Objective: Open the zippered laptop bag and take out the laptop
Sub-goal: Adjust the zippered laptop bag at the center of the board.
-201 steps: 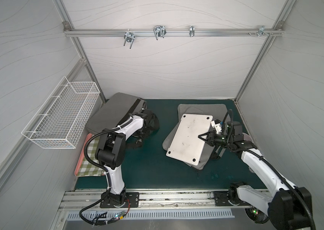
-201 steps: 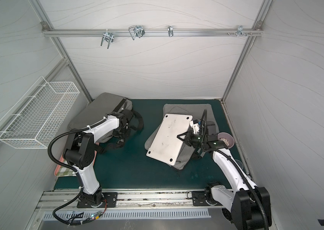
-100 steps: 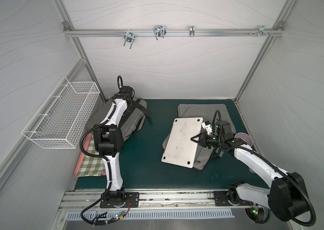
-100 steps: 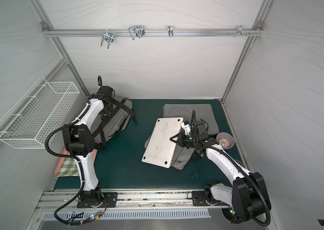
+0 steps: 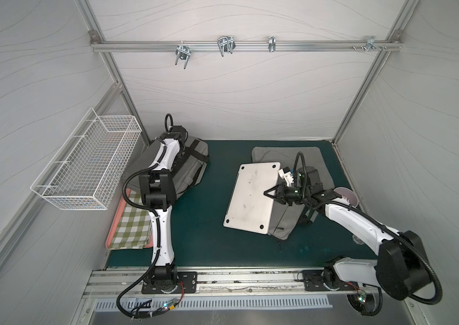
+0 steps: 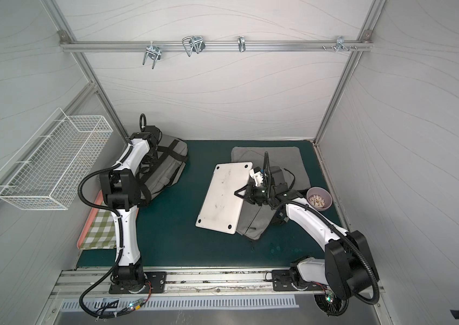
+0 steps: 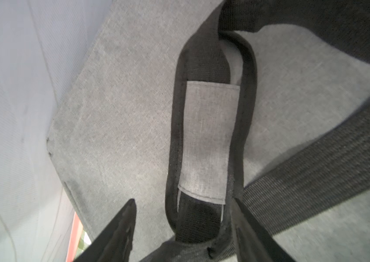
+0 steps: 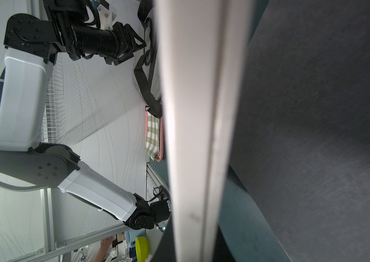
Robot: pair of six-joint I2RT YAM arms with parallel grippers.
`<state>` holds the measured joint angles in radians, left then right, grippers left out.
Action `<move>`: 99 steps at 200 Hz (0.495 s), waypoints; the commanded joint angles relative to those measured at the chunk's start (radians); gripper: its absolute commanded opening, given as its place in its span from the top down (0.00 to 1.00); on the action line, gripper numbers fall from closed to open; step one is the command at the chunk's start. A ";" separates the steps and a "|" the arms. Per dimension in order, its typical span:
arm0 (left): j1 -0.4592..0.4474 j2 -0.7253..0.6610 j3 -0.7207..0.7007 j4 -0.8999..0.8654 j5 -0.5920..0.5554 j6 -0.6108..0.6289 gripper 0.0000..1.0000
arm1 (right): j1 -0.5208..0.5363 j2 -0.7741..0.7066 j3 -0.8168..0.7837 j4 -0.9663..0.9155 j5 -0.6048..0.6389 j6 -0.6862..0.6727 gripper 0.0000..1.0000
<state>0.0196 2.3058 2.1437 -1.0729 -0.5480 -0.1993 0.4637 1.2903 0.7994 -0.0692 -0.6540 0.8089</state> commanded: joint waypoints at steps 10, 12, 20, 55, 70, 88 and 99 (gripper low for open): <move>-0.001 -0.155 -0.114 0.000 0.071 -0.004 0.26 | 0.047 0.016 0.050 0.183 -0.054 0.037 1.00; -0.002 -0.166 -0.126 0.006 0.076 -0.004 0.25 | 0.050 0.018 0.050 0.187 -0.054 0.042 1.00; -0.005 -0.207 -0.164 0.017 0.097 -0.010 0.25 | 0.058 0.028 0.047 0.205 -0.056 0.053 1.00; -0.006 -0.378 -0.331 0.020 0.298 -0.047 0.23 | 0.101 0.070 0.064 0.223 -0.053 0.044 1.00; -0.010 -0.459 -0.419 0.031 0.413 -0.065 0.23 | 0.114 0.083 0.072 0.235 -0.052 0.029 1.00; -0.017 -0.546 -0.512 0.041 0.482 -0.086 0.23 | 0.119 0.096 0.083 0.262 -0.056 0.027 1.00; -0.022 -0.585 -0.556 0.034 0.524 -0.101 0.23 | 0.121 0.106 0.094 0.268 -0.062 0.025 1.00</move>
<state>0.0105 1.7855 1.6615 -1.0401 -0.1837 -0.2520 0.5747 1.4021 0.8074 0.0139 -0.6476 0.8448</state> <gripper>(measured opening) 0.769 0.152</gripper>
